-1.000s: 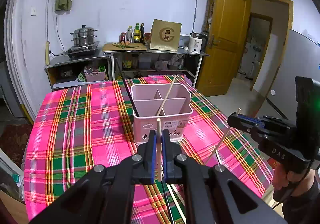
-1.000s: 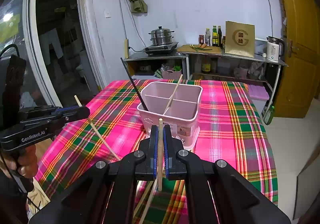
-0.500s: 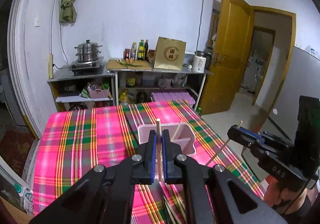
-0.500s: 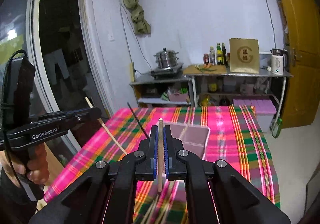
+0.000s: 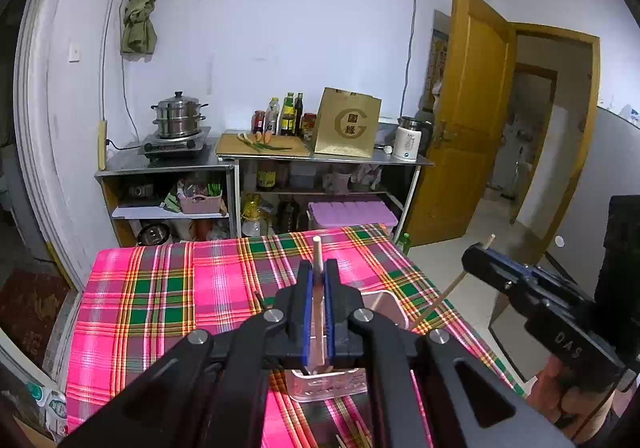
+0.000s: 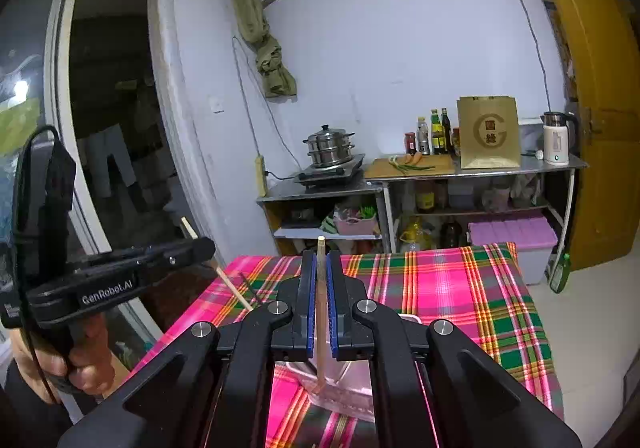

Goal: Organize utensils
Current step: 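Lift both held chopsticks and lower them into the pink basket, then open both tools to drop the chopsticks into the basket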

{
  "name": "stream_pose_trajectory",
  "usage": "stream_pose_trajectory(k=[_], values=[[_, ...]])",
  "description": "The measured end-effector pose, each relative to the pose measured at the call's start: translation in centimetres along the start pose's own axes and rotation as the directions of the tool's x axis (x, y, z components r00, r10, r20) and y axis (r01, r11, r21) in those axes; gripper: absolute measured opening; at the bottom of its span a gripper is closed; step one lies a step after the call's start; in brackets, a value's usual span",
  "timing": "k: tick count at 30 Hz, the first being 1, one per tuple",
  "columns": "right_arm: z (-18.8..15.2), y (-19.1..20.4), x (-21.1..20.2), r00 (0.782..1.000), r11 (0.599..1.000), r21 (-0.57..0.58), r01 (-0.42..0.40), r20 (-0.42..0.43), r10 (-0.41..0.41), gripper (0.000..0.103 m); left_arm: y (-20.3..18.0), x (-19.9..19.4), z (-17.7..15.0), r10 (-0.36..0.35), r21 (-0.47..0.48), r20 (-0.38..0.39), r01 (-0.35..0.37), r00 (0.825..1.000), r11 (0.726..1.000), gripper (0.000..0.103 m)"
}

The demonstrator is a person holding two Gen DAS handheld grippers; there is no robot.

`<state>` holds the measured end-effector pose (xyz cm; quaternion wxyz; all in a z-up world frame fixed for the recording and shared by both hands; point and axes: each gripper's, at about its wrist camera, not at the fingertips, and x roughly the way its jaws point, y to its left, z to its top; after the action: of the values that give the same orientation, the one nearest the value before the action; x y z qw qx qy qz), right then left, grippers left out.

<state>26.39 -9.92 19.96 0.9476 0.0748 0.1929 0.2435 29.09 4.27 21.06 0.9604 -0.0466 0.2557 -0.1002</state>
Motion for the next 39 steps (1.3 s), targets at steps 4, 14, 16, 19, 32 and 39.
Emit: stream_pose_trajectory(k=[4,14,16,19,32,39], values=[[-0.4,-0.8,1.3,1.000,1.000,0.014,0.003,-0.001,-0.003,0.005,0.6,1.6,-0.6,-0.001,-0.012,-0.022,0.001,1.000,1.000,0.006],[-3.1,-1.9,4.3,0.999,0.999,0.025,0.019,-0.041,-0.018,0.005,1.8,4.7,-2.5,-0.005,-0.032,-0.060,0.003,0.998,0.999,0.006],[-3.6,-2.1,4.8,0.998,0.999,0.036,0.022,-0.053,-0.020,0.005,2.0,5.1,-2.9,-0.008,-0.037,-0.069,0.006,0.998,0.999,0.006],[-4.3,-2.6,5.5,0.997,0.999,0.044,0.023,-0.070,-0.020,0.005,2.0,5.7,-3.5,-0.010,-0.038,-0.083,0.006,0.997,0.999,0.006],[-5.8,-3.1,6.6,0.990,0.999,0.049,0.011,-0.138,-0.004,0.005,2.1,7.0,-5.0,-0.001,-0.035,-0.120,-0.003,0.993,0.999,0.006],[-5.7,-2.8,5.7,0.991,0.999,0.033,0.016,-0.136,-0.011,0.013,2.3,6.4,-5.2,0.003,-0.039,-0.101,-0.007,0.995,0.999,0.019]])
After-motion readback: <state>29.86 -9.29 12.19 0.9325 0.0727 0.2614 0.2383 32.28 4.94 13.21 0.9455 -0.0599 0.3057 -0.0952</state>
